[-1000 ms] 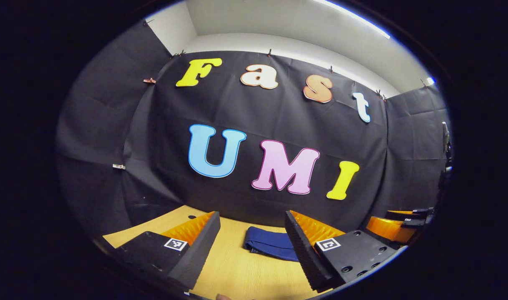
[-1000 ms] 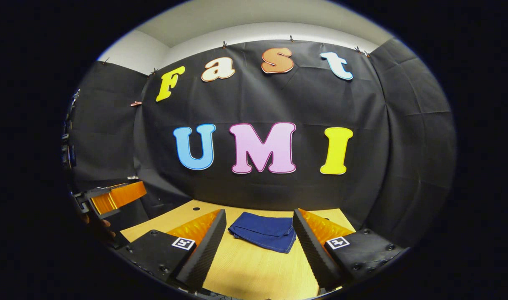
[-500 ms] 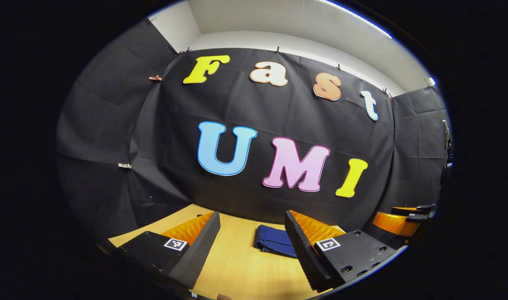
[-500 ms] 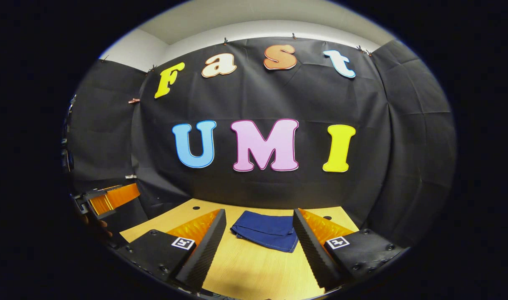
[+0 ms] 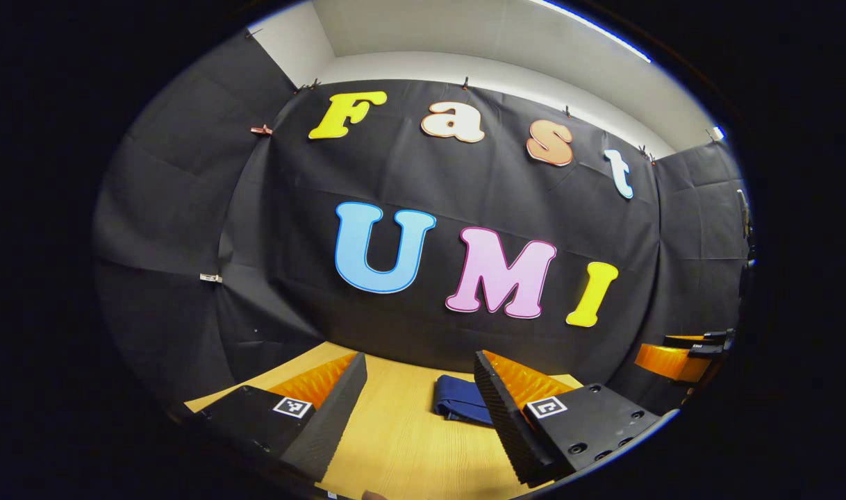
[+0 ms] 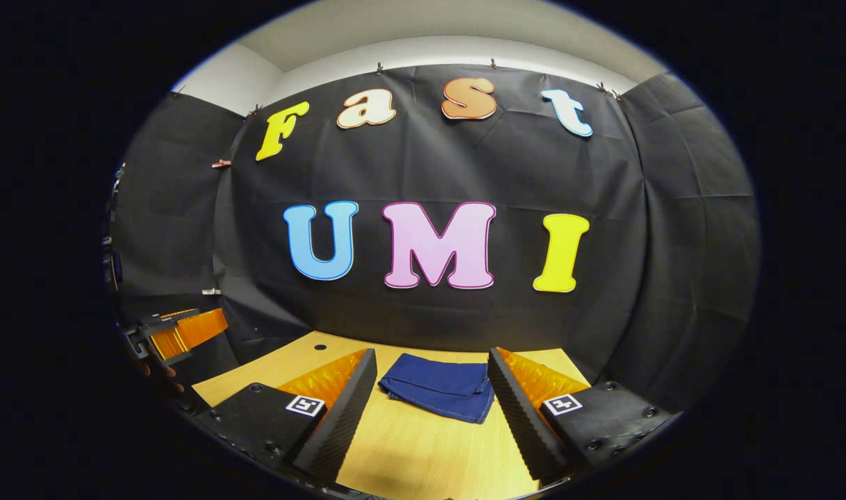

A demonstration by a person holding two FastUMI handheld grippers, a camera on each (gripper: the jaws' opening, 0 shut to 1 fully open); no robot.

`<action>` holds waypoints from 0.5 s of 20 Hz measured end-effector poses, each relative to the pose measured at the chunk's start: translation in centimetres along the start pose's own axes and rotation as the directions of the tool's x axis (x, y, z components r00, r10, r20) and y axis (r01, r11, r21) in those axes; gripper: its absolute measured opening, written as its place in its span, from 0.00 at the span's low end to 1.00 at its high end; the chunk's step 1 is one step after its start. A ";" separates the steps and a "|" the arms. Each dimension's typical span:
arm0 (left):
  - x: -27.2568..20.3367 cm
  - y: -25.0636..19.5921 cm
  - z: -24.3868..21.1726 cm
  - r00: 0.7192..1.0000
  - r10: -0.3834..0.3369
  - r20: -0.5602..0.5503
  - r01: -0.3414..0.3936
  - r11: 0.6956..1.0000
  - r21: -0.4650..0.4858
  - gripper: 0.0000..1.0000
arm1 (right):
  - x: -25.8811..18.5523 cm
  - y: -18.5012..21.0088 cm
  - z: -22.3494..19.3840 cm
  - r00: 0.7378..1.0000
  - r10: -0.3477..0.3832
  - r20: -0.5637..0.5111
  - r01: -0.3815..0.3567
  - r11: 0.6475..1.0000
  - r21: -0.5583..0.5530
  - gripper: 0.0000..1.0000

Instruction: Grasp the waist and the cuffs of the jeans and fold them to make the two legs overlap; first hold the waist and fold one-third of the jeans toward the cuffs, then hold the cuffs and fold the remaining one-third in the same direction to finish folding.

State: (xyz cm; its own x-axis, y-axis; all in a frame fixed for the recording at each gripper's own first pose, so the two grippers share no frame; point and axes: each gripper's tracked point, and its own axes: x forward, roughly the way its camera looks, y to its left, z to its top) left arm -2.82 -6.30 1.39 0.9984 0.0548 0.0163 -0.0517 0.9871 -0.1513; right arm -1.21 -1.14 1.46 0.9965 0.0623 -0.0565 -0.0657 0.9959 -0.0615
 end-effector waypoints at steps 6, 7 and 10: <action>1.1 1.3 -0.4 0.998 -0.063 0.003 0.063 0.996 0.056 0.96 | 0.6 0.5 0.5 0.999 -0.049 -0.004 0.049 0.999 0.001 0.98; 1.6 1.5 -0.4 0.997 -0.078 0.006 0.077 0.994 0.073 0.96 | 0.7 0.5 0.9 0.998 -0.062 0.002 0.062 0.998 -0.014 0.98; 3.0 2.5 -0.8 0.993 -0.118 -0.004 0.118 0.988 0.104 0.96 | 1.2 0.9 1.0 0.997 -0.083 -0.005 0.082 0.995 -0.048 0.98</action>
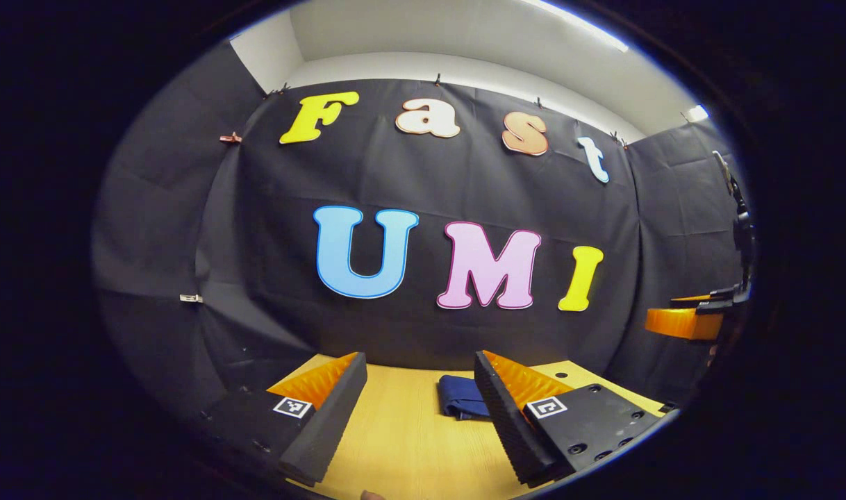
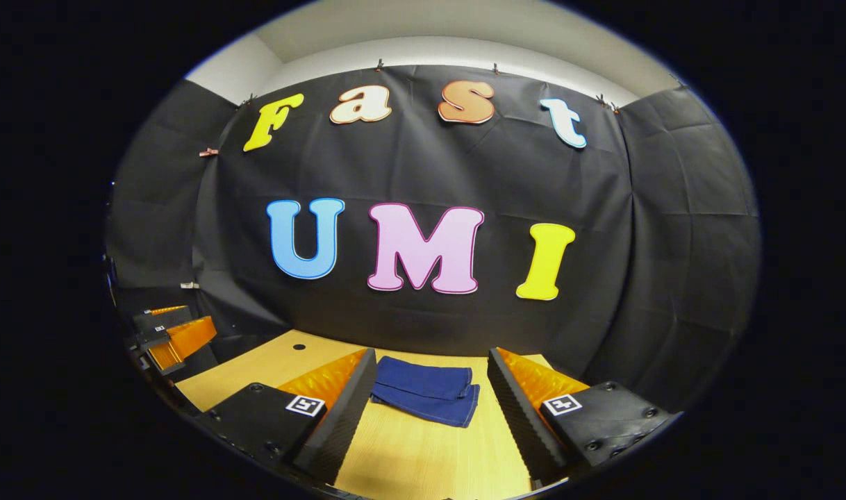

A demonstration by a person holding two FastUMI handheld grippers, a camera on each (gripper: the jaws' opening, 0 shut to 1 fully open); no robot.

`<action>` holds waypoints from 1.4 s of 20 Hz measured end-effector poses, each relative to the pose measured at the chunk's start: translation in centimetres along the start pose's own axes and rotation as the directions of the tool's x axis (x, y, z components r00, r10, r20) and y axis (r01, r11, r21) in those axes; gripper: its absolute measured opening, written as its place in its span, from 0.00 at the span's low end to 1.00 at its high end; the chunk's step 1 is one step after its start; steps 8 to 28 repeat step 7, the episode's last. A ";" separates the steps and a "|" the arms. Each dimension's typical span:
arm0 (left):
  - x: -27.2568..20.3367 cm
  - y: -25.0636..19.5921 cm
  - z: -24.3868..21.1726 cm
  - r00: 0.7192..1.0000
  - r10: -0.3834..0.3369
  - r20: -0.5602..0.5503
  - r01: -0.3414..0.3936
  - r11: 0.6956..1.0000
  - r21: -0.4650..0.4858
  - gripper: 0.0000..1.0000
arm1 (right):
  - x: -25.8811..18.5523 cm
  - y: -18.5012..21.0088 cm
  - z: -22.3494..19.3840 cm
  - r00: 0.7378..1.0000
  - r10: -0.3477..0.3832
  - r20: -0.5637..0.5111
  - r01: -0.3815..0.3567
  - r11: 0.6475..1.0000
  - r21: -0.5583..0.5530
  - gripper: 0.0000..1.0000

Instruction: Grasp the waist and the cuffs of the jeans and fold them to make the two legs overlap; first hold the waist and fold one-third of the jeans toward the cuffs, then hold the cuffs and fold the remaining one-third in the same direction to finish folding.

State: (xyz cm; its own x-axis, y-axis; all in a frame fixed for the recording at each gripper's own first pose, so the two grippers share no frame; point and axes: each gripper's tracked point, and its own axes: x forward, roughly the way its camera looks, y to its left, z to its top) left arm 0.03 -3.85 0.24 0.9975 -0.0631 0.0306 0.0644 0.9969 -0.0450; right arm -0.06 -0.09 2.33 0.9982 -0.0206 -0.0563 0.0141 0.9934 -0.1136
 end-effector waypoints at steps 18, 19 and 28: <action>1.3 1.3 -1.6 0.999 -0.015 -0.036 0.014 1.000 -0.019 0.96 | -0.1 0.9 -1.4 0.998 -0.011 -0.061 0.012 1.000 0.011 0.97; 1.3 1.3 -1.6 0.999 -0.015 -0.036 0.014 1.000 -0.019 0.96 | -0.1 0.9 -1.4 0.998 -0.011 -0.061 0.012 1.000 0.011 0.97; 1.3 1.3 -1.6 0.999 -0.015 -0.036 0.014 1.000 -0.019 0.96 | -0.1 0.9 -1.4 0.998 -0.011 -0.061 0.012 1.000 0.011 0.97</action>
